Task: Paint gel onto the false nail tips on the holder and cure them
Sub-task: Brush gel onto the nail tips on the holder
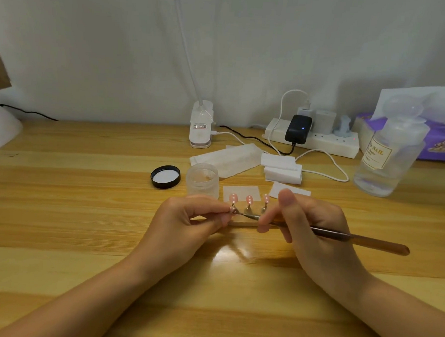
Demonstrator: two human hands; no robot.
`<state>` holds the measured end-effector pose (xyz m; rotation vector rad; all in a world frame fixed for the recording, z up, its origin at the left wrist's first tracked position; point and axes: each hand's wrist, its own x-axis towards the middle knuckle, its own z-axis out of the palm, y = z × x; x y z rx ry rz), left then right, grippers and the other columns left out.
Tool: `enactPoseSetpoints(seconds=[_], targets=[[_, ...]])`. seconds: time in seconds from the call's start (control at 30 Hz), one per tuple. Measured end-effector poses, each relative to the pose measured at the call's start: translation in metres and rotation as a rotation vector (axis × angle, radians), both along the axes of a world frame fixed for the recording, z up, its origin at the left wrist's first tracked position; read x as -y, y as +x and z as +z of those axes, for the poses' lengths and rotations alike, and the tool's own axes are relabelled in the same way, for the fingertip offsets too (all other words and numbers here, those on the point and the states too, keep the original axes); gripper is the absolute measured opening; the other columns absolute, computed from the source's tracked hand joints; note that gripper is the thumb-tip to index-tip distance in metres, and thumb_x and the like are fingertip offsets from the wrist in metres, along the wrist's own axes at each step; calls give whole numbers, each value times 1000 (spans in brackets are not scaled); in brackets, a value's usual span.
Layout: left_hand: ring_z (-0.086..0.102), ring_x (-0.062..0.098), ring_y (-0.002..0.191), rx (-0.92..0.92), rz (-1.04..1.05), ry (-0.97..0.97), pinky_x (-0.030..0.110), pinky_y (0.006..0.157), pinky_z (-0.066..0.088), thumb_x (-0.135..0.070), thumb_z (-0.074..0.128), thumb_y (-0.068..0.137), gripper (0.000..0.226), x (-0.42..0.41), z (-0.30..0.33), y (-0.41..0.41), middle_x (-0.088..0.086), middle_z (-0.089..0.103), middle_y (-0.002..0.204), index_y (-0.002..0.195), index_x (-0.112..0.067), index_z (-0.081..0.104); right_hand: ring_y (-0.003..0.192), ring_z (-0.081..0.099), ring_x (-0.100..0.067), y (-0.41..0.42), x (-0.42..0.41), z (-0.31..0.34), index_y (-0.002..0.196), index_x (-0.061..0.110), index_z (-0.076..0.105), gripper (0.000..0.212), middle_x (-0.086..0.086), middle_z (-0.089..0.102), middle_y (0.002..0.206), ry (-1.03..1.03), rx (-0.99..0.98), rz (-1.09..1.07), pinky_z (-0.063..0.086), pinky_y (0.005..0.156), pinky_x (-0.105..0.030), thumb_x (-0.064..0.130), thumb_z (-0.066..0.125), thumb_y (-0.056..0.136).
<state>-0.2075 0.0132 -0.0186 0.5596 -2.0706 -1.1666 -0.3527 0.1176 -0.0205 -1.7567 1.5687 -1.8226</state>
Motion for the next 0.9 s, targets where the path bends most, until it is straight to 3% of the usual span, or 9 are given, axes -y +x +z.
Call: enactPoseSetpoints(seconds=[0.13, 0.33, 0.43, 0.57, 0.67, 0.77, 0.9], targets=[[63, -6, 74, -2, 3, -15, 7, 68, 45, 1, 69, 75, 33, 0, 0, 0, -19, 70, 75, 75, -31, 72, 49, 53, 3, -1, -1, -2, 59, 10, 64, 46, 2, 58, 50, -17, 125, -24, 35, 53, -3, 35, 38, 88], [63, -4, 75, 3, 1, 1, 8, 68, 44, -2, 70, 73, 25, -1, 2, 0, -14, 71, 79, 77, -27, 73, 54, 53, 10, 2, 0, 4, 67, 4, 66, 47, 30, 50, 54, -6, -45, 16, 33, 55, 0, 32, 35, 90], [63, -4, 75, 6, 13, 0, 7, 67, 44, 0, 70, 73, 26, -1, 3, 0, -14, 70, 78, 77, -25, 73, 53, 54, 9, 1, 0, 2, 65, 4, 66, 46, 24, 53, 53, -10, 6, 22, 35, 55, 0, 32, 39, 90], [63, -3, 78, 2, 1, 3, 7, 68, 45, -6, 70, 71, 23, -2, 4, 1, -12, 70, 85, 77, -28, 72, 50, 54, 5, -3, 0, -2, 63, 9, 65, 40, 0, 61, 54, -7, 103, -34, 36, 53, -2, 26, 47, 94], [63, -1, 78, -22, -4, 50, 10, 66, 48, -20, 66, 65, 15, -3, 4, 0, -11, 70, 85, 76, -29, 73, 52, 54, 8, -1, -1, 1, 65, 8, 64, 41, 13, 57, 53, -30, 43, -23, 35, 54, 0, 26, 43, 94], [64, 1, 78, -16, -5, 65, 12, 66, 50, -15, 68, 68, 16, -2, 2, 1, -9, 69, 86, 76, -28, 73, 53, 54, 10, 2, 0, 4, 66, 3, 65, 43, 28, 50, 51, -12, -8, 22, 33, 55, 2, 26, 39, 91], [63, 1, 80, -16, -5, 48, 13, 67, 51, -23, 66, 63, 17, -2, 3, 1, -11, 69, 86, 76, -32, 73, 51, 54, 9, -1, -1, 0, 64, 5, 65, 41, 13, 59, 54, -1, 78, 23, 36, 54, 0, 25, 43, 92]])
